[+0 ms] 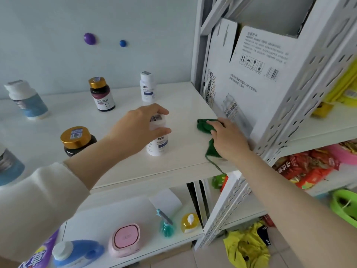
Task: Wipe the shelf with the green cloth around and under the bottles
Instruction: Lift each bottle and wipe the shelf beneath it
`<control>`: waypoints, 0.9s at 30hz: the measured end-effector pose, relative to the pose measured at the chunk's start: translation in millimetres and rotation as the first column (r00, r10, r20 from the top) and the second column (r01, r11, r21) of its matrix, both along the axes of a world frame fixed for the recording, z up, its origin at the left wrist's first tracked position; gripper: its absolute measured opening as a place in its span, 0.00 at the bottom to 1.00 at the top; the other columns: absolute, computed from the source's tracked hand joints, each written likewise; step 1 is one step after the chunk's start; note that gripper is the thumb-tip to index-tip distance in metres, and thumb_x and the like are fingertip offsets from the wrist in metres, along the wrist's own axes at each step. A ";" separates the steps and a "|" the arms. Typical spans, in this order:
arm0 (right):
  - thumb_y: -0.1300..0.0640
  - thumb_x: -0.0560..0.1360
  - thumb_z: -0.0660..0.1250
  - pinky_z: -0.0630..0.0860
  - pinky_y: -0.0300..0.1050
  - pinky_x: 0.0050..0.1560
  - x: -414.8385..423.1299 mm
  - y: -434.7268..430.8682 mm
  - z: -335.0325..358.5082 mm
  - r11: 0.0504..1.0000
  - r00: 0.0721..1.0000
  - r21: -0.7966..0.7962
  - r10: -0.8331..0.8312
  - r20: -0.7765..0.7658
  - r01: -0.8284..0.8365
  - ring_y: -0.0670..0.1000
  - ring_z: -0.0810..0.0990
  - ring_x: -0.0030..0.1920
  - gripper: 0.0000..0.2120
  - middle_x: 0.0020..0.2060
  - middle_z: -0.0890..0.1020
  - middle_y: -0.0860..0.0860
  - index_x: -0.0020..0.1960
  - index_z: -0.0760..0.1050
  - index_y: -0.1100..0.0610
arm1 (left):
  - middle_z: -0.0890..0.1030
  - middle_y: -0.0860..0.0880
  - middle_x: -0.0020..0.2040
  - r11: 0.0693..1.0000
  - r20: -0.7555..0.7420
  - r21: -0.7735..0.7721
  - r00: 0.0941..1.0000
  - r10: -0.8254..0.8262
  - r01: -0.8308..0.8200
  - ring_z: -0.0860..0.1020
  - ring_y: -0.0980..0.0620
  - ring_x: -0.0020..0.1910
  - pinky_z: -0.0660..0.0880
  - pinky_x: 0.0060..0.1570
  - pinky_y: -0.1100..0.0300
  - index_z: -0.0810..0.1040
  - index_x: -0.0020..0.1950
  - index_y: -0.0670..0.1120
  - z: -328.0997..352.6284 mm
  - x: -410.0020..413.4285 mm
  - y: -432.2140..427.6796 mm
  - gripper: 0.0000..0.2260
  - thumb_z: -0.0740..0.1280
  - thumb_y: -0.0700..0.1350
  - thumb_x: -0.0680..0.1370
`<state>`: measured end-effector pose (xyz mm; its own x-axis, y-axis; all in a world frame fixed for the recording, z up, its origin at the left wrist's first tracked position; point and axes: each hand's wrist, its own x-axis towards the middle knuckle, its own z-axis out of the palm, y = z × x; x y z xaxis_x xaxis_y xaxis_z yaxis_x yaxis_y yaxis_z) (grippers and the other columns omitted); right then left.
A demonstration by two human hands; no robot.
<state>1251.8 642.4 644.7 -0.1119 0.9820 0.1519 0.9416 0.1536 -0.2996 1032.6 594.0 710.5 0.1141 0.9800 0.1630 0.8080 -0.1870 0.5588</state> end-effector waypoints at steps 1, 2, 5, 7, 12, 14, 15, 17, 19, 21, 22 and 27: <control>0.56 0.81 0.49 0.59 0.49 0.68 -5.1 5.5 0.2 1.000 1.000 0.006 -0.010 0.018 0.010 0.56 0.59 0.71 0.19 0.72 0.61 0.56 0.72 0.60 0.52 | 0.77 0.52 0.59 1.000 -0.004 0.002 1.000 0.004 -0.004 0.76 0.48 0.54 0.73 0.57 0.50 0.72 0.61 0.56 -0.8 0.7 0.2 0.18 0.69 0.53 0.72; 0.56 0.81 0.49 0.58 0.49 0.69 -10.5 8.4 0.4 1.000 0.999 0.015 -0.005 0.035 0.004 0.56 0.58 0.71 0.20 0.72 0.61 0.57 0.72 0.60 0.53 | 0.77 0.51 0.59 1.000 -0.004 0.004 1.000 0.005 -0.005 0.75 0.48 0.54 0.73 0.56 0.51 0.72 0.61 0.56 -1.3 1.3 0.4 0.18 0.69 0.52 0.72; 0.55 0.81 0.48 0.57 0.48 0.70 -23.6 -0.5 0.7 0.997 0.996 0.014 0.074 0.047 -0.075 0.55 0.57 0.72 0.19 0.74 0.59 0.54 0.72 0.60 0.52 | 0.77 0.51 0.60 1.000 0.015 0.002 1.000 0.007 -0.007 0.75 0.48 0.51 0.72 0.54 0.54 0.72 0.62 0.56 -3.0 3.3 0.1 0.18 0.68 0.52 0.72; 0.54 0.81 0.49 0.59 0.46 0.69 -27.0 -16.1 -1.1 0.989 0.989 0.022 0.143 0.036 -0.144 0.52 0.58 0.72 0.19 0.73 0.60 0.50 0.71 0.61 0.50 | 0.76 0.50 0.61 1.000 0.011 -0.006 1.000 0.012 -0.012 0.75 0.48 0.51 0.72 0.53 0.54 0.71 0.62 0.56 -3.3 3.9 0.4 0.18 0.68 0.52 0.73; 0.54 0.78 0.53 0.67 0.45 0.62 -26.1 -61.5 -14.2 0.946 0.956 0.174 0.286 -0.059 -0.272 0.52 0.70 0.65 0.17 0.65 0.73 0.48 0.64 0.72 0.51 | 0.75 0.49 0.62 1.000 0.017 -0.005 1.000 0.016 -0.016 0.74 0.48 0.50 0.70 0.51 0.55 0.70 0.63 0.55 -3.6 6.3 -0.9 0.18 0.67 0.51 0.73; 0.53 0.75 0.51 0.72 0.44 0.56 -23.5 -78.2 -17.2 0.931 0.951 0.219 0.307 -0.043 -0.291 0.52 0.76 0.60 0.19 0.59 0.78 0.48 0.59 0.75 0.52 | 0.74 0.48 0.63 1.000 0.014 -0.003 1.000 0.025 -0.025 0.73 0.48 0.50 0.69 0.51 0.55 0.69 0.65 0.55 -5.0 7.3 -1.0 0.19 0.66 0.51 0.74; 0.54 0.74 0.51 0.73 0.44 0.55 -22.0 -84.7 -19.4 0.930 0.950 0.227 0.309 -0.054 -0.290 0.52 0.77 0.59 0.19 0.57 0.79 0.48 0.57 0.76 0.52 | 0.73 0.48 0.65 0.999 0.012 -0.009 0.999 0.034 -0.034 0.74 0.47 0.53 0.69 0.53 0.55 0.68 0.66 0.55 -6.0 8.2 -1.4 0.21 0.66 0.52 0.74; 0.54 0.74 0.51 0.70 0.41 0.58 -22.1 -98.1 -20.0 0.934 0.940 0.223 0.313 -0.137 -0.279 0.50 0.76 0.61 0.18 0.58 0.79 0.47 0.57 0.76 0.52 | 0.68 0.47 0.70 0.997 0.033 -0.002 0.996 0.083 -0.083 0.71 0.45 0.63 0.67 0.62 0.51 0.60 0.72 0.54 -8.2 11.1 -5.5 0.28 0.65 0.55 0.74; 0.55 0.77 0.53 0.60 0.30 0.62 -19.7 -112.1 -14.4 0.953 0.915 0.184 0.285 -0.284 -0.240 0.42 0.71 0.62 0.16 0.59 0.76 0.43 0.60 0.74 0.51 | 0.62 0.48 0.74 0.981 0.116 0.094 0.980 0.160 -0.172 0.63 0.46 0.71 0.60 0.68 0.52 0.53 0.75 0.52 -9.5 14.5 -21.0 0.33 0.63 0.57 0.74; 0.58 0.79 0.56 0.62 0.22 0.56 -13.0 -126.4 -6.1 0.975 0.844 0.041 0.208 -0.494 -0.217 0.34 0.70 0.55 0.14 0.55 0.73 0.36 0.60 0.72 0.46 | 0.64 0.51 0.73 0.930 0.287 0.270 0.943 0.170 -0.250 0.63 0.52 0.71 0.59 0.66 0.62 0.57 0.73 0.49 -14.6 15.2 -48.4 0.30 0.60 0.58 0.74; 0.58 0.79 0.56 0.66 0.24 0.52 -9.8 -133.5 -2.7 0.977 0.762 -0.041 0.136 -0.633 -0.208 0.32 0.72 0.51 0.13 0.53 0.74 0.35 0.56 0.72 0.43 | 0.67 0.53 0.70 0.895 0.371 0.352 0.919 0.136 -0.275 0.65 0.55 0.69 0.60 0.65 0.68 0.61 0.71 0.49 -19.7 16.0 -65.3 0.27 0.60 0.59 0.75; 0.56 0.77 0.59 0.80 0.45 0.41 -14.1 -165.1 -12.6 0.851 -0.032 -0.356 -0.398 -0.917 -0.387 0.50 0.84 0.45 0.12 0.46 0.85 0.50 0.46 0.79 0.43 | 0.76 0.62 0.56 0.862 0.586 0.305 0.793 0.165 -0.405 0.73 0.63 0.55 0.66 0.54 0.76 0.68 0.55 0.60 -83.5 32.5 -143.3 0.10 0.58 0.55 0.74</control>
